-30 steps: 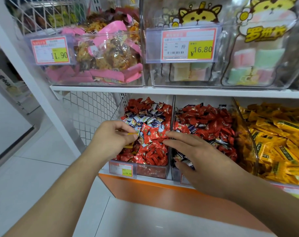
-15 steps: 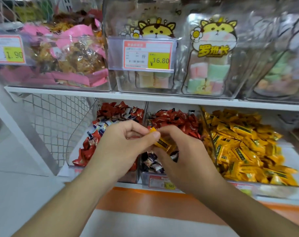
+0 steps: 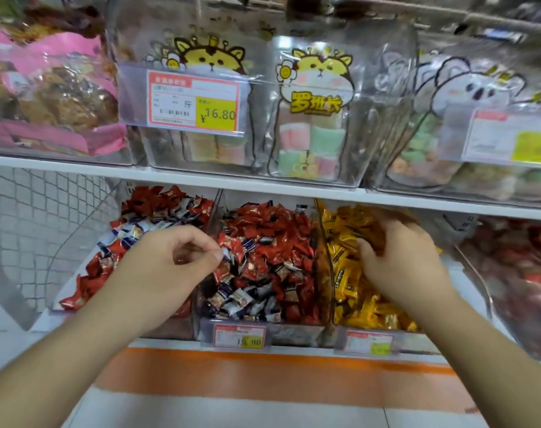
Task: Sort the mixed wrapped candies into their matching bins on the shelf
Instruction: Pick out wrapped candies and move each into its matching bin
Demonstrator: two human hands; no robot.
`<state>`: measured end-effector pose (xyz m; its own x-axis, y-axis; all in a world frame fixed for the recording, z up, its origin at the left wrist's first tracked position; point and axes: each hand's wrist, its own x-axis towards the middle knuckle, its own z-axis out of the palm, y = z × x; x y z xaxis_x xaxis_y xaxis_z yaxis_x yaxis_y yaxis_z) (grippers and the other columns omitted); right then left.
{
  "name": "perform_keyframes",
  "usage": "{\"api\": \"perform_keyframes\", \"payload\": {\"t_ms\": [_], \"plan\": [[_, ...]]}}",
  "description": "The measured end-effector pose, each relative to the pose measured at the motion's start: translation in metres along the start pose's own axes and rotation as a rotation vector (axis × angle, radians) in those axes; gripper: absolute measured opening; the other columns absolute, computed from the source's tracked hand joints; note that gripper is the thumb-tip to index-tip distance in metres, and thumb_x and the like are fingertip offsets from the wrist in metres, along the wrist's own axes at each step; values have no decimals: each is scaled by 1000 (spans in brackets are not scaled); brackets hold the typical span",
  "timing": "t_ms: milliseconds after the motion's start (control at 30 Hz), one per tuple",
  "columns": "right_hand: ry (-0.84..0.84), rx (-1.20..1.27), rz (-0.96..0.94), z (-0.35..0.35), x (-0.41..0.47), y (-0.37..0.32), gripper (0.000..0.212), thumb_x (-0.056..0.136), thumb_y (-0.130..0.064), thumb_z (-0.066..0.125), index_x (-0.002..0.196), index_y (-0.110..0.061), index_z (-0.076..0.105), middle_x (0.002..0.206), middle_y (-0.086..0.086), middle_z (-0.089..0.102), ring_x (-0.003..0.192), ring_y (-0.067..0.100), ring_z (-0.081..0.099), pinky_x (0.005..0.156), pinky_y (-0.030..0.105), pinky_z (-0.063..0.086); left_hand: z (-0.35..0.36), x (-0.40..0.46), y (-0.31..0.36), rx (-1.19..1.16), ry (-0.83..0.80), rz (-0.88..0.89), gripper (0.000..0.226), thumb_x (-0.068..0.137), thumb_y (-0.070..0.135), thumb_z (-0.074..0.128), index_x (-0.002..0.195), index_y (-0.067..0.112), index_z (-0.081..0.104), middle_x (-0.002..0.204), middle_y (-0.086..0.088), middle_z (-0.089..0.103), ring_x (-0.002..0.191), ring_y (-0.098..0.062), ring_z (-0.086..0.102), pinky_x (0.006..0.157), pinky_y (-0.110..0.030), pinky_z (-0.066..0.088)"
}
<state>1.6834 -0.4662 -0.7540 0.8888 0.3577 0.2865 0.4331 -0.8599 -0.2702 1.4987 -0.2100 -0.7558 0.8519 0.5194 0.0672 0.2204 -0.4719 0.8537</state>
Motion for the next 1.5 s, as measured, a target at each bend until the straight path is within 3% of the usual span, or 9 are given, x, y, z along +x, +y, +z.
{"api": "perform_keyframes", "payload": {"t_ms": [133,267,433,533,633,933,1033,1267,1500], "plan": [[-16,72,-175,8,-12,-28,51,94,-27,68,142,-13,55,109,10,61,116,36,53,93,38,47,-23,10,-20,137,52,13,11,92,26,75,85,35,74,85,22,73,82,3,67,77,-27,51],[-119,184,-385,19,-25,-61,53,96,-27,67,147,-24,53,143,-2,57,135,17,49,110,22,33,-57,21,-53,240,106,-2,24,90,5,73,88,29,72,82,16,73,80,3,68,76,-21,54],[-300,224,-627,40,-42,-90,59,102,-39,55,156,-44,32,160,-29,25,151,-6,15,113,7,10,-67,23,-83,377,-87,-78,26,84,29,85,103,39,70,99,18,70,91,0,66,75,-16,48],[-317,265,-666,49,-48,-101,60,103,-37,56,157,-45,31,160,-31,22,151,-8,11,118,12,14,-58,24,-84,462,-280,-85,65,77,52,86,135,50,58,132,21,58,118,-5,58,96,-23,48],[-300,301,-667,55,-50,-112,60,103,-34,56,157,-44,33,161,-26,24,151,-4,16,121,20,22,-50,28,-81,629,-309,-31,78,72,61,86,141,53,50,138,14,54,127,-12,53,106,-37,48],[-390,209,-770,75,-53,-133,52,105,-37,50,154,-49,37,168,-28,-1,154,-2,-14,127,48,20,-45,35,-90,628,-134,-54,29,77,31,91,93,43,70,104,11,66,91,-10,61,71,-23,44],[-404,188,-749,73,-55,-134,50,107,-37,46,153,-51,36,167,-29,-4,153,-3,-17,127,49,18,-54,35,-94,601,-44,-79,24,78,26,90,93,36,75,96,12,67,78,-1,57,59,-11,35],[-411,194,-748,71,-55,-133,47,107,-36,47,151,-50,40,167,-28,1,155,0,-12,127,47,19,-75,35,-92,526,139,-120,21,83,21,87,94,36,77,95,11,63,72,0,59,50,-11,38],[-416,184,-751,70,-54,-133,48,107,-35,47,152,-50,39,167,-26,2,155,0,-14,127,48,20,-85,23,-77,597,-17,-4,40,82,33,86,117,44,71,120,18,62,109,-6,58,90,-25,47]]}}
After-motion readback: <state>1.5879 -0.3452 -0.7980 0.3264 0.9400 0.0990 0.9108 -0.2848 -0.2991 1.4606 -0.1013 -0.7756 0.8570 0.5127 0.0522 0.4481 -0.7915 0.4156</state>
